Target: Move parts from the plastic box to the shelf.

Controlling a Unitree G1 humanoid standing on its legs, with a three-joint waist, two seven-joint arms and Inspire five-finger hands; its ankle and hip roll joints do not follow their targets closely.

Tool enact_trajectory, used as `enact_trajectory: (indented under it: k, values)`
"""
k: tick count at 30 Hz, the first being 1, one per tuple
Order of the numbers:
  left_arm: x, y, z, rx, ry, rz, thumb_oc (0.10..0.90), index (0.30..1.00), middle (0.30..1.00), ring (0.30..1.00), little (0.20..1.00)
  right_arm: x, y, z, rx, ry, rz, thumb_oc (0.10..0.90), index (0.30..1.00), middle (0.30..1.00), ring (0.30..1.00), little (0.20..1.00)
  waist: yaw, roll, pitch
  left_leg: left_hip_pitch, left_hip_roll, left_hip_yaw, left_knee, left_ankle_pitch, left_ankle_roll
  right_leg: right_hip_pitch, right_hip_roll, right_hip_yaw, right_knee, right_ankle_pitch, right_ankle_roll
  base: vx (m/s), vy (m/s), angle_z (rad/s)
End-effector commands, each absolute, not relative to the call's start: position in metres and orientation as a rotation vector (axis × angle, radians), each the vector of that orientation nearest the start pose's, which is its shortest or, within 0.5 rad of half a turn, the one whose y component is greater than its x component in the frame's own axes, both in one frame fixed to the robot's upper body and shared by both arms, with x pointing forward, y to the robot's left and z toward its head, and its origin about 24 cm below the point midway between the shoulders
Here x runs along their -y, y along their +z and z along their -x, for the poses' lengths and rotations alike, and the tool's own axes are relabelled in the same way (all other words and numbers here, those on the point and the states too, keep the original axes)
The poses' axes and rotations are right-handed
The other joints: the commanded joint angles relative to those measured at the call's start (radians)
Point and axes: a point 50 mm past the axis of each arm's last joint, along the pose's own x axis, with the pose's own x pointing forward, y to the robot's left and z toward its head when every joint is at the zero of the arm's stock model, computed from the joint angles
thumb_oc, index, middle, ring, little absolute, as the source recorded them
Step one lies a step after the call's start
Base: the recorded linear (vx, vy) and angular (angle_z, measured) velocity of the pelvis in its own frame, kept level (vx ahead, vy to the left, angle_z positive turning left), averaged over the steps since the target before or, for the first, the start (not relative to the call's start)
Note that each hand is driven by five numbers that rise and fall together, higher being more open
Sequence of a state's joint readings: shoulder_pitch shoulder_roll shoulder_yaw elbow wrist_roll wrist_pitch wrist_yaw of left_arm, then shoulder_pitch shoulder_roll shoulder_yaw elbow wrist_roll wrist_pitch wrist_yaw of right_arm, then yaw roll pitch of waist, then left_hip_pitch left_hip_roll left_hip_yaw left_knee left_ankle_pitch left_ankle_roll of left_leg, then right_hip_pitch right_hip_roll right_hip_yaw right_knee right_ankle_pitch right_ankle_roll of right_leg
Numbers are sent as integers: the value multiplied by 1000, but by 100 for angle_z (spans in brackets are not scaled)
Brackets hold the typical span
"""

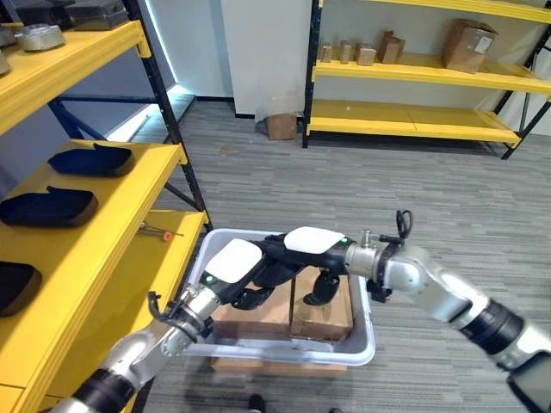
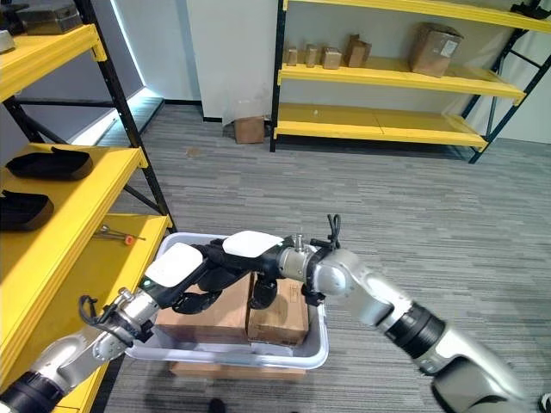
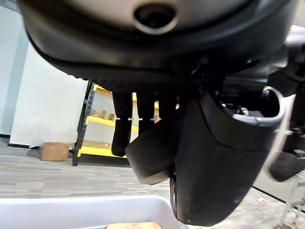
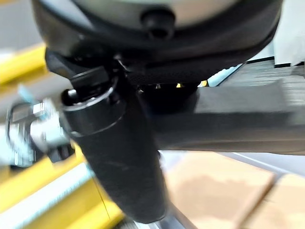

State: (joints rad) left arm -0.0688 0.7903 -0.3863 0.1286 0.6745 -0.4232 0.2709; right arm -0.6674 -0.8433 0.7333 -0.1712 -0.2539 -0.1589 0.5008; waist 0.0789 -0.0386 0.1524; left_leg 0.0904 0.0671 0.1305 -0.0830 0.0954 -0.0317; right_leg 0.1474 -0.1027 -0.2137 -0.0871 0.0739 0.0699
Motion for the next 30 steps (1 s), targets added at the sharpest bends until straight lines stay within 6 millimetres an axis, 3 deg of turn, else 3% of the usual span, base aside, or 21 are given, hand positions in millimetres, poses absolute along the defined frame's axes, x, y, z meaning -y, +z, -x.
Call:
enact_trajectory:
  k: [1,8,11,13,17,24,30]
  values:
    - [-208,115,-264,643,-242,-1259,400,300,300,300,300,75,187,-264,654,1166,1411,900,1000,1000,1000,1000,15,-26,-61,40,35,-10,-2,-87,-17,3,-45,-5,54,-65,44,0,0,0]
    - [-226,112,-261,583,-190,-1288,400,300,300,300,300,91,205,-261,693,1079,1392,900,1000,1000,1000,1000,10,-34,-63,39,35,-9,-3,-85,-20,0,-43,-3,55,-61,47,0,0,1]
    - [-232,107,-259,541,-186,-1301,400,300,300,300,300,100,221,-262,771,921,1329,900,1000,1000,1000,1000,2,-32,-62,41,35,-8,-2,-84,-19,0,-42,4,54,-59,49,0,0,0]
    - [-237,100,-257,502,-176,-1305,400,300,300,300,300,112,243,-263,874,724,1178,900,1000,1000,1000,1000,-12,-21,-61,41,35,-5,-1,-84,-18,-4,-42,15,55,-56,51,-16,33,-3]
    - [-237,94,-253,479,-162,-1303,400,300,300,300,300,122,260,-259,937,558,995,900,1000,1000,1000,1000,-22,-9,-59,41,33,-1,1,-88,-14,-8,-43,26,56,-56,51,-15,34,-6]
    - [-235,89,-250,463,-121,-1295,400,300,300,300,300,135,267,-251,985,314,824,900,1000,1000,1000,1000,-40,11,-56,46,30,14,1,-98,-11,-9,-47,37,52,-59,52,-15,28,-4]
    - [-236,91,-249,464,-94,-1292,400,300,300,300,300,155,257,-263,864,48,621,900,1000,1000,1000,1000,-43,26,-56,45,29,18,1,-100,-12,-13,-51,39,51,-60,53,-11,8,-2]
